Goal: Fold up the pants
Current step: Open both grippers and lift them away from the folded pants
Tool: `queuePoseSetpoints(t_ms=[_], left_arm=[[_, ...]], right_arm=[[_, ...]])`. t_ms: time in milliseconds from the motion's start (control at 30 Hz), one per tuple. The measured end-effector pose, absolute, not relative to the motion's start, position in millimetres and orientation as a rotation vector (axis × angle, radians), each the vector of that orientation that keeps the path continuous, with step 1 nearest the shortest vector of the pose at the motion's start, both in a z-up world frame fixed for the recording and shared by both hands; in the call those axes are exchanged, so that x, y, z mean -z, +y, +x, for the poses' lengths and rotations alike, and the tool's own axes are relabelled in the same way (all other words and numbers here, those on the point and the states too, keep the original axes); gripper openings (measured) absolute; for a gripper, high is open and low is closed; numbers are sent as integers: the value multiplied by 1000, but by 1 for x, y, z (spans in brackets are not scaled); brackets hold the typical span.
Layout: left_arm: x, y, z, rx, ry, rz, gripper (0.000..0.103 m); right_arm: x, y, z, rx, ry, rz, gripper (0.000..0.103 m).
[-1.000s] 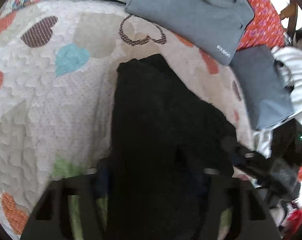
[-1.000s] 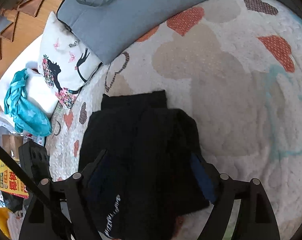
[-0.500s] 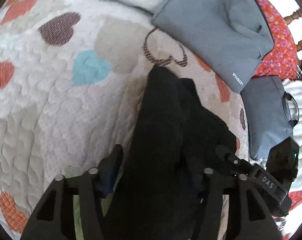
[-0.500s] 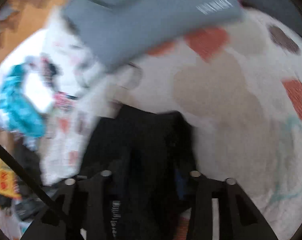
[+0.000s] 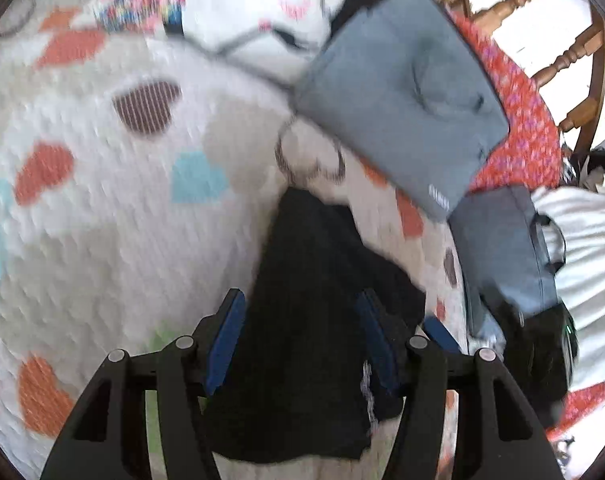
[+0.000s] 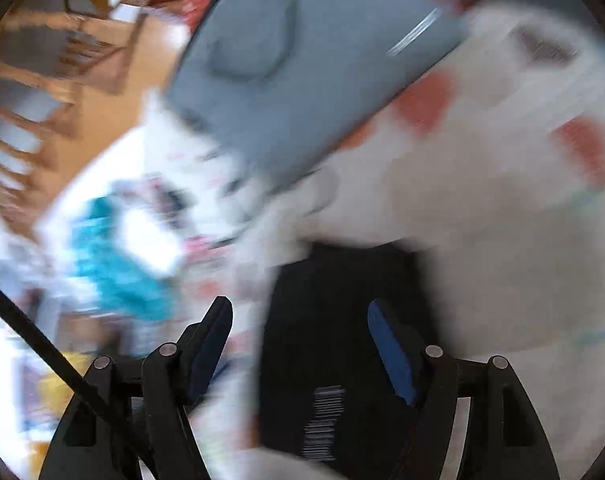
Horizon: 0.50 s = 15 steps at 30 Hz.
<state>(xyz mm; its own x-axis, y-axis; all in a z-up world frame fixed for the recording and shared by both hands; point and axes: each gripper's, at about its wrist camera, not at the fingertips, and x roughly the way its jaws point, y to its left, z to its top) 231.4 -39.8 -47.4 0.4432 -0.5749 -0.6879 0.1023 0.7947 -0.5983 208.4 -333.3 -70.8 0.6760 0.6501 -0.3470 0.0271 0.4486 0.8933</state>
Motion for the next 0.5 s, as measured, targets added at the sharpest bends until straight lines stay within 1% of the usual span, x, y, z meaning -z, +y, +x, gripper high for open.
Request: queuePoseSetpoints(t_ms=[67,100,133,167,233,333,400,500], left_arm=[[61,-44,224,428,1085,-496,58],[64,-47,223,404,1100,-460,58],[72,-51,224,385,1142,-420,58],[81,-51,227,381,1194,-420,62],[91,-39,232,390,1236,-524,64],[83,-28,229,396,1236,-554,64],[74,-25,220,397,1199,-526,64],[45,-22,190,396,1085,-447,64]], right_arm=[[89,-333,217,-423,805,1081,76],[103,-337,221,-352,855,1070,73],[113,-342,223,-327,868,1086,64],[119,-348,223,-327,861,1123,58],[113,-356,218,-292,849,1136,60],[80,-356,207,-203,806,948,72],[64,-355,193,-183,785,864,73],[50,-345,172,-146,783,765,73]])
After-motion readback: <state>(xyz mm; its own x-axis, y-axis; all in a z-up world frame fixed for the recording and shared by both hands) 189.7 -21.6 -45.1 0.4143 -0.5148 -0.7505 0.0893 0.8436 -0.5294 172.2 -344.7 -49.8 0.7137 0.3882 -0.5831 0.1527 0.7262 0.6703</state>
